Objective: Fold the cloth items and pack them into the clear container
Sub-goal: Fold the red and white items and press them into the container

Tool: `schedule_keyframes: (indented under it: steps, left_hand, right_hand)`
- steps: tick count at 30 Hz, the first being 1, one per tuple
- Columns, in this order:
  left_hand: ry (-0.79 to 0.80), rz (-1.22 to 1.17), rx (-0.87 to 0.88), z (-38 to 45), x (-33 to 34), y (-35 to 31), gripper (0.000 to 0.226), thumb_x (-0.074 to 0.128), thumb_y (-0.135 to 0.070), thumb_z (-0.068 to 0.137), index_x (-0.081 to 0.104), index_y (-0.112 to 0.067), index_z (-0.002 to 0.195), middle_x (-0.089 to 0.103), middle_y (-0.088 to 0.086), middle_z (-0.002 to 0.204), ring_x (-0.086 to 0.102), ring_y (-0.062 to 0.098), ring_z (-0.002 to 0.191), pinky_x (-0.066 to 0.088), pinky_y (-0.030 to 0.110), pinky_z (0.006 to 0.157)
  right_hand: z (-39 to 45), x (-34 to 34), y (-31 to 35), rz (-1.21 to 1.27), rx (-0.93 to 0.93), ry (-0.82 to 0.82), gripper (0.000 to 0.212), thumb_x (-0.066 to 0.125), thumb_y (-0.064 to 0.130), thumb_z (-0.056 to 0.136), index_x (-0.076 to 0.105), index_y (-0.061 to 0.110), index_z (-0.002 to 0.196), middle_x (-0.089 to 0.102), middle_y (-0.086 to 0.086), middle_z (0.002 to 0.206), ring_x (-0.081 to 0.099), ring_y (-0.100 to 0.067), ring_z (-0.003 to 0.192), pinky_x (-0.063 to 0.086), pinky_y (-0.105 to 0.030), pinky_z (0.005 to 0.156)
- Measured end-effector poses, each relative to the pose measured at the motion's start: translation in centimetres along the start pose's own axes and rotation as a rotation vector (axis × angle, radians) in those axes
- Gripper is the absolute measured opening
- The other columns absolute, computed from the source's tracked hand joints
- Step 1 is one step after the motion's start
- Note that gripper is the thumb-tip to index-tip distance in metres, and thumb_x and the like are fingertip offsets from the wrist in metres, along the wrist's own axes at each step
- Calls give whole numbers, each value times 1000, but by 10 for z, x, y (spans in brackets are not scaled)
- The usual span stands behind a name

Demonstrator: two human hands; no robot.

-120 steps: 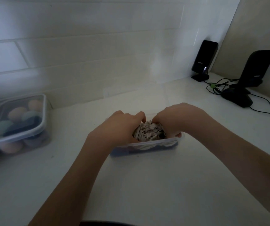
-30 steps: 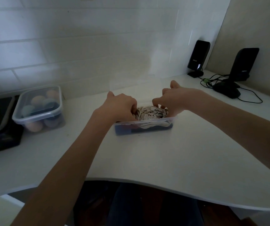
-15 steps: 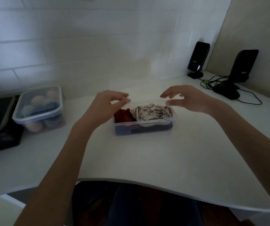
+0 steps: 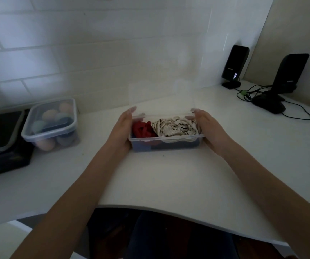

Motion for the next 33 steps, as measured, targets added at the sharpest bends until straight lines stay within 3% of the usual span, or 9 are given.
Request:
schedule_keyframes:
  steps: [3, 7, 11, 15, 21, 24, 27, 30, 33]
  left_hand:
    - [36, -120, 49, -3, 0, -2, 19, 38, -17, 100, 53, -22, 110, 66, 4, 104, 67, 15, 87, 58, 29, 62]
    - [46, -332, -53, -7, 1, -5, 10, 50, -18, 88, 56, -14, 81, 67, 7, 92, 66, 20, 81, 56, 33, 72]
    - [60, -381, -60, -7, -3, -6, 37, 36, -22, 90, 52, -10, 59, 69, 13, 89, 61, 27, 84, 50, 35, 83]
    - [100, -133, -16, -8, 0, -5, 14, 55, 0, 68, 49, -12, 65, 65, 9, 89, 62, 22, 76, 57, 25, 59]
    - [178, -80, 28, -6, -9, -4, 30, 50, 17, 71, 47, -13, 71, 58, 9, 106, 59, 22, 91, 58, 24, 67]
    - [187, 253, 210, -14, -9, -4, 30, 49, 13, 80, 60, -15, 78, 60, 1, 109, 56, 16, 105, 52, 26, 83]
    - [85, 609, 478, -18, -10, 0, 31, 44, 3, 86, 71, -11, 94, 60, -4, 117, 43, 15, 125, 31, 34, 110]
    - [-5, 1028, 844, -28, -8, 0, 35, 50, -30, 81, 73, -13, 102, 61, 0, 123, 45, 21, 125, 24, 39, 112]
    - [25, 1380, 1060, -35, 2, 5, 45, 59, -49, 75, 74, -16, 101, 71, 2, 112, 59, 20, 116, 30, 40, 109]
  right_hand:
    - [-2, 2, 4, 53, -63, 18, 34, 35, 50, 95, 42, 36, 125, 61, -13, 121, 59, -27, 114, 49, -44, 96]
    - [-2, 7, 6, 197, -39, -40, 37, 24, 45, 99, 50, 25, 115, 59, -21, 120, 63, -33, 106, 56, -37, 80]
    - [-3, 6, 16, 426, 193, -75, 58, 32, 59, 92, 57, 12, 71, 69, -17, 86, 67, -31, 83, 54, -39, 81]
    - [-7, 7, 10, 276, 131, 72, 14, 59, 20, 89, 56, 12, 101, 64, -14, 101, 66, -27, 91, 56, -26, 72]
    - [-10, -4, 6, 252, 33, 188, 35, 59, 13, 90, 51, 14, 125, 66, -15, 113, 67, -27, 98, 58, -30, 80]
    - [-13, 0, 7, 85, -64, 127, 23, 59, 16, 90, 60, 10, 112, 67, -12, 112, 67, -24, 99, 56, -33, 85]
    - [-20, 9, 4, -169, -227, -102, 17, 55, 22, 92, 67, 13, 101, 63, 1, 116, 59, -2, 102, 47, -25, 83]
    - [-27, 16, 1, -680, -478, -207, 37, 49, 46, 88, 65, 21, 111, 43, 3, 146, 47, -6, 126, 32, -32, 106]
    - [-29, 15, 2, -958, -573, -130, 64, 42, 65, 76, 59, 26, 125, 45, 3, 146, 36, -11, 137, 15, -38, 117]
Point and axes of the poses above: each hand's wrist, its own z-axis towards the middle knuckle, its own x-axis out of the palm, y = z × x, the point moved 1 cm from there along z, towards the middle knuckle
